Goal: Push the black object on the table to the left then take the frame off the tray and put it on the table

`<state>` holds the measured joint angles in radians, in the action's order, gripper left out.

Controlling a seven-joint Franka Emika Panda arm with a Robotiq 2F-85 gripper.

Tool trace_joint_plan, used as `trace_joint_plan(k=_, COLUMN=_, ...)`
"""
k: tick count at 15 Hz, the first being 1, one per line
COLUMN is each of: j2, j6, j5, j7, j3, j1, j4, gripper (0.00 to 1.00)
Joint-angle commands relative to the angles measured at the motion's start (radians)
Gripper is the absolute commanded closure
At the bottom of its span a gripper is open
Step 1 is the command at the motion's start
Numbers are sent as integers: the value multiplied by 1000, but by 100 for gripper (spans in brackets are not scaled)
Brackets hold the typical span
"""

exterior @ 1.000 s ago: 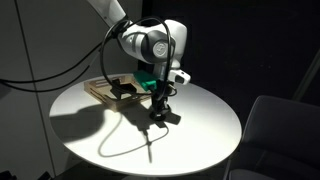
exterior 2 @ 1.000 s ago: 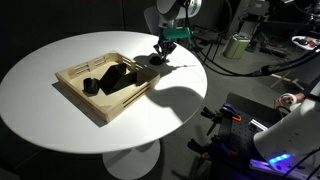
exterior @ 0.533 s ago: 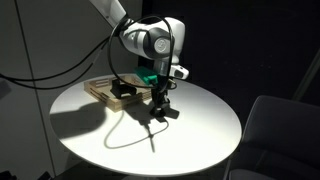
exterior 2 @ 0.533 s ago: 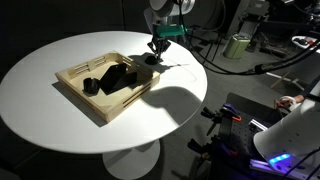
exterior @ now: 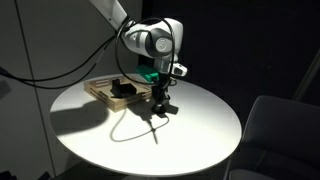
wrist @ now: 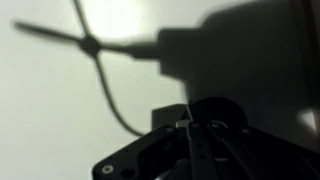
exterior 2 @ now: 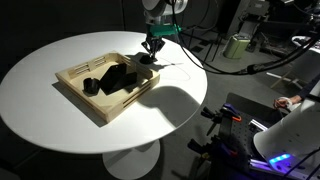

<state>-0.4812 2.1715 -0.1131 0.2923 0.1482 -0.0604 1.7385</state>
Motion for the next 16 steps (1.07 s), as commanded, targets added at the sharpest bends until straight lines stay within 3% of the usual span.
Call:
trace_joint_plan(k=1, j2=-43, j6=-51, j5=20, j7=24, j3=-3, j1=-7, j4=-79, gripper=100)
trace_joint_plan(k=9, j2=-100, j6=-76, j5=30, j7=30, j3=-1, j1=-2, j4=-153, gripper=100)
trace_joint_plan(k=16, j2=32, j6=-36, j5=27, j7=21, j3=1, j1=5, j4=9, gripper=99)
